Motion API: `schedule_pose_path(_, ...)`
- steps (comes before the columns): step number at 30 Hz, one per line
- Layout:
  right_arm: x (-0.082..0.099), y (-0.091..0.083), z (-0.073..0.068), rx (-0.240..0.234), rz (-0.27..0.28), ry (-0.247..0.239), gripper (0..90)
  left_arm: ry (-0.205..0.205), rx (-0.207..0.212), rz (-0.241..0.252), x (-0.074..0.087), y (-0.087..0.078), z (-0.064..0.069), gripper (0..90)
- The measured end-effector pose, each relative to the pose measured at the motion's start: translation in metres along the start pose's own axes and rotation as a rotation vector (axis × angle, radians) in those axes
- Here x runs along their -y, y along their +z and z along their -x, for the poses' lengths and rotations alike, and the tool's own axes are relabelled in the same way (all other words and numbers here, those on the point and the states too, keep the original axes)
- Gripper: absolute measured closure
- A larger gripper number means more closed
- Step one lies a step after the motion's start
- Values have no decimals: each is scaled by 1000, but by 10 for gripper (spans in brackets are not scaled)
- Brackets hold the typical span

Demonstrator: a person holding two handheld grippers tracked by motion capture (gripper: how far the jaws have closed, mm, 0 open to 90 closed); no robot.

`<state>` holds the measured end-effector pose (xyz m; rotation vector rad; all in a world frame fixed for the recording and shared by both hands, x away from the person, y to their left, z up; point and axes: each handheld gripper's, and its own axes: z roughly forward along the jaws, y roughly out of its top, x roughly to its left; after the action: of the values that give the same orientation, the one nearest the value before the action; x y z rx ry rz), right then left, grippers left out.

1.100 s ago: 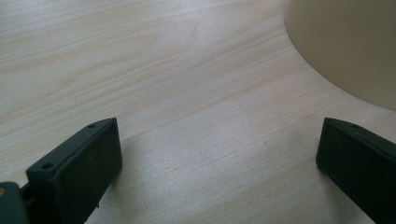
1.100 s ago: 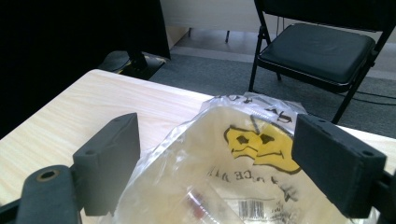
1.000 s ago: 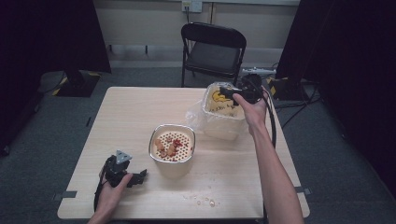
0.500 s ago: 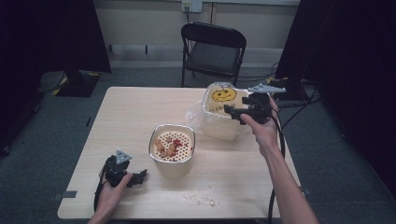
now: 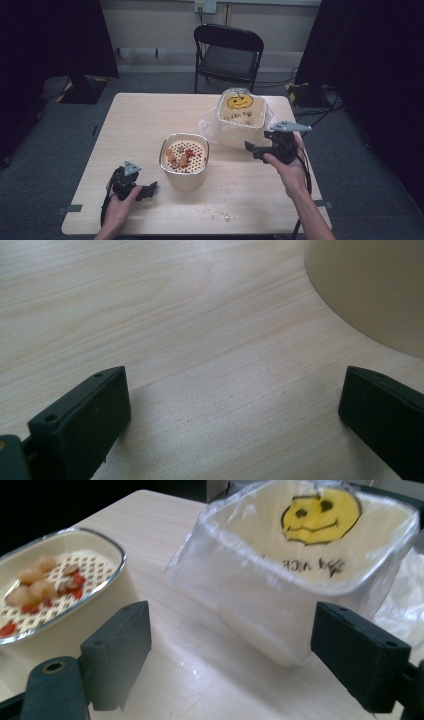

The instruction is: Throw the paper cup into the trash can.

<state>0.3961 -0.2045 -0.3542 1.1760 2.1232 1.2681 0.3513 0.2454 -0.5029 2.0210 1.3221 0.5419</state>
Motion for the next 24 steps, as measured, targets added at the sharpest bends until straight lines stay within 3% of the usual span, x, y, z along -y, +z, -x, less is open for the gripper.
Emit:
schedule_pose_path(4, 26, -3, -4, 6, -20, 2, 159, 0, 0, 0, 0, 0, 0, 0)
schedule_pose_path(10, 73, 3, 1, 18, -78, 41, 159, 0, 0, 0, 0, 0, 0, 0)
schedule_pose_path(16, 119, 15, 4, 65, -159, 42, 159, 0, 0, 0, 0, 0, 0, 0)
schedule_pose_path(19, 133, 23, 5, 73, -213, 38, 159, 0, 0, 0, 0, 0, 0, 0)
schedule_pose_path(24, 146, 34, 3, 130, -232, 1, 150, 0, 0, 0, 0, 0, 0, 0)
